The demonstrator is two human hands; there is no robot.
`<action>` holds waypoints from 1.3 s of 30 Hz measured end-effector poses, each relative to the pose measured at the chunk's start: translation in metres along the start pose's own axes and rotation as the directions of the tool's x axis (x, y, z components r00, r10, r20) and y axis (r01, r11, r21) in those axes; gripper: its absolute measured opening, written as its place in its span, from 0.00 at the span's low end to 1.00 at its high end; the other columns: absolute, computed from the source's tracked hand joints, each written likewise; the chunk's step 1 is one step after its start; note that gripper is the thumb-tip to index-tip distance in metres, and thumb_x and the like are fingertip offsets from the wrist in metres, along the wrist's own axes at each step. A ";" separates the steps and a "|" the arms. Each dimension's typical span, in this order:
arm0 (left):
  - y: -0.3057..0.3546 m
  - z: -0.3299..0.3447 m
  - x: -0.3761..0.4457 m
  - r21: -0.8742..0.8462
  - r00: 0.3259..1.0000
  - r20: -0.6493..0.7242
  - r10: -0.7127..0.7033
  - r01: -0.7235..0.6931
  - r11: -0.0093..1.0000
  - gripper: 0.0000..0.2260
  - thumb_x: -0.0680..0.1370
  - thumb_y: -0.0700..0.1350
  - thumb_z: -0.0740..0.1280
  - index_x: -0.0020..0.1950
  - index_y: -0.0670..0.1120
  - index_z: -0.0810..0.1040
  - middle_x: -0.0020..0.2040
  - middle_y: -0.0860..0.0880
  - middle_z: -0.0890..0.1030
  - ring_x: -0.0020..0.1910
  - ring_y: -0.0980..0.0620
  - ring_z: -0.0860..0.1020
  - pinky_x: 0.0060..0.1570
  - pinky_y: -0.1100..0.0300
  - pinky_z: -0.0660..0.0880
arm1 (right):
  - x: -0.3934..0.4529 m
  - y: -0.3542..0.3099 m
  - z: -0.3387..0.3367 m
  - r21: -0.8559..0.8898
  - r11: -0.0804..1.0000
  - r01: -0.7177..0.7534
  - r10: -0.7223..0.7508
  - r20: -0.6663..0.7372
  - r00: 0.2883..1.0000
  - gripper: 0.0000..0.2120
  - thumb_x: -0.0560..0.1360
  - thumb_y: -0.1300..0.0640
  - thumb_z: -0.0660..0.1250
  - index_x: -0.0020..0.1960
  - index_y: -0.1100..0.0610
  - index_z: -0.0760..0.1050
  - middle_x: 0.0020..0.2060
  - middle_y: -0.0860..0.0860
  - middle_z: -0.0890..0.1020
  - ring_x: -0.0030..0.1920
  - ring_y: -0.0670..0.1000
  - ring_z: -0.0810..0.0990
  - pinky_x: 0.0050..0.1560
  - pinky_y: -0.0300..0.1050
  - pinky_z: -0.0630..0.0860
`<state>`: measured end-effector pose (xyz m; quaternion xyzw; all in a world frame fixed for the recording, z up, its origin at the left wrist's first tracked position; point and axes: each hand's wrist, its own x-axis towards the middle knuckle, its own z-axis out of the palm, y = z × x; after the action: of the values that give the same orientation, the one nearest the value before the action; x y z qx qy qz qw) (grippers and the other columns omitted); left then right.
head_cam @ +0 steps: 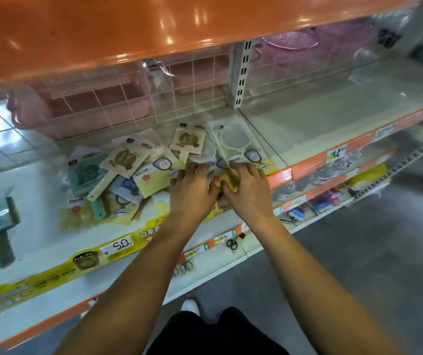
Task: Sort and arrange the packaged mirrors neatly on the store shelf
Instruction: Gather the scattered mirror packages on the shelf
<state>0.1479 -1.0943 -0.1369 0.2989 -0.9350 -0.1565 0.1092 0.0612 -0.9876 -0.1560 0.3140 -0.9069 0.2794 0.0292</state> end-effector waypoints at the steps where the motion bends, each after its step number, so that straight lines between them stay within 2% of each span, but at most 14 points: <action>1: 0.002 0.002 0.005 0.001 1.000 -0.004 0.021 -0.021 1.000 0.18 0.77 0.50 0.64 0.65 0.45 0.73 0.61 0.42 0.74 0.59 0.37 0.74 0.54 0.45 0.72 | 0.001 0.002 -0.001 -0.023 1.000 -0.017 0.017 -0.003 1.000 0.24 0.70 0.42 0.61 0.62 0.52 0.75 0.57 0.53 0.79 0.58 0.59 0.75 0.58 0.53 0.72; 5: 0.006 0.009 0.022 -0.010 0.995 -0.020 0.098 -0.098 0.995 0.18 0.74 0.48 0.65 0.64 0.46 0.74 0.60 0.43 0.75 0.57 0.38 0.75 0.52 0.47 0.71 | 0.015 0.012 -0.005 -0.056 0.996 -0.073 0.070 -0.056 0.996 0.26 0.68 0.39 0.57 0.60 0.51 0.76 0.56 0.53 0.79 0.58 0.60 0.75 0.57 0.54 0.72; 10: -0.001 0.012 0.039 -0.009 0.990 -0.036 0.136 -0.137 0.991 0.17 0.73 0.49 0.64 0.60 0.44 0.75 0.57 0.43 0.76 0.54 0.38 0.76 0.49 0.47 0.73 | 0.031 0.011 0.000 -0.104 0.988 -0.114 0.109 -0.052 0.993 0.30 0.68 0.37 0.55 0.62 0.53 0.75 0.59 0.54 0.78 0.59 0.62 0.75 0.57 0.55 0.73; 14: -0.001 0.012 0.049 -0.003 0.990 -0.036 0.137 -0.137 0.991 0.17 0.75 0.49 0.65 0.62 0.45 0.74 0.59 0.44 0.75 0.56 0.39 0.75 0.52 0.47 0.70 | 0.042 0.010 0.001 -0.085 0.988 -0.132 0.131 -0.010 0.991 0.26 0.71 0.42 0.66 0.65 0.53 0.74 0.62 0.56 0.76 0.61 0.64 0.72 0.58 0.55 0.71; 18: 0.003 0.008 0.059 -0.007 0.997 -0.001 0.071 -0.071 0.997 0.19 0.76 0.51 0.64 0.66 0.46 0.71 0.63 0.45 0.73 0.61 0.40 0.73 0.57 0.47 0.68 | 0.061 0.013 0.003 -0.070 0.993 -0.099 0.101 0.021 0.995 0.30 0.70 0.41 0.68 0.69 0.51 0.71 0.68 0.55 0.71 0.67 0.63 0.67 0.63 0.58 0.70; 23: 0.011 0.010 0.066 0.060 0.999 -0.003 -0.052 0.052 0.997 0.19 0.77 0.51 0.63 0.67 0.48 0.70 0.66 0.45 0.72 0.62 0.40 0.72 0.57 0.47 0.69 | 0.090 0.023 0.007 -0.121 0.988 -0.097 0.115 0.148 0.982 0.35 0.70 0.36 0.68 0.73 0.45 0.63 0.74 0.53 0.60 0.73 0.63 0.58 0.70 0.59 0.61; 27: 0.023 0.011 0.070 0.084 0.989 -0.035 -0.147 0.149 0.985 0.19 0.77 0.51 0.62 0.68 0.47 0.70 0.65 0.45 0.72 0.61 0.40 0.73 0.57 0.48 0.69 | 0.106 0.031 0.011 -0.173 0.982 -0.074 0.123 0.288 0.950 0.40 0.68 0.30 0.66 0.74 0.43 0.57 0.75 0.55 0.57 0.71 0.63 0.59 0.67 0.59 0.63; 31: 0.037 0.011 0.069 0.121 0.971 -0.043 -0.236 0.240 0.963 0.20 0.78 0.52 0.61 0.69 0.48 0.69 0.66 0.46 0.70 0.62 0.41 0.72 0.57 0.48 0.69 | 0.112 0.036 0.013 -0.257 0.966 -0.007 0.099 0.348 0.932 0.39 0.66 0.26 0.63 0.71 0.41 0.59 0.72 0.57 0.61 0.67 0.64 0.63 0.61 0.59 0.65; 35: 0.048 0.016 0.061 0.123 0.951 -0.071 -0.299 0.306 0.944 0.21 0.78 0.51 0.61 0.70 0.47 0.68 0.66 0.45 0.71 0.63 0.41 0.72 0.56 0.48 0.69 | 0.117 0.042 0.009 -0.234 0.971 0.042 0.048 0.366 0.929 0.32 0.69 0.32 0.66 0.68 0.40 0.61 0.68 0.56 0.63 0.65 0.64 0.63 0.60 0.59 0.65; 39: 0.054 0.020 0.055 0.102 0.947 -0.086 -0.310 0.318 0.943 0.20 0.78 0.51 0.62 0.68 0.47 0.69 0.64 0.45 0.72 0.62 0.41 0.72 0.56 0.48 0.69 | 0.122 0.047 0.001 -0.187 0.982 0.041 0.039 0.406 0.913 0.30 0.72 0.38 0.67 0.70 0.39 0.60 0.72 0.54 0.60 0.68 0.64 0.62 0.63 0.58 0.65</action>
<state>0.0693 -1.0807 -0.1297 0.4550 -0.8786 -0.1074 0.0977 -0.0639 -1.0258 -0.1521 0.3616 -0.9154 0.1193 -0.1304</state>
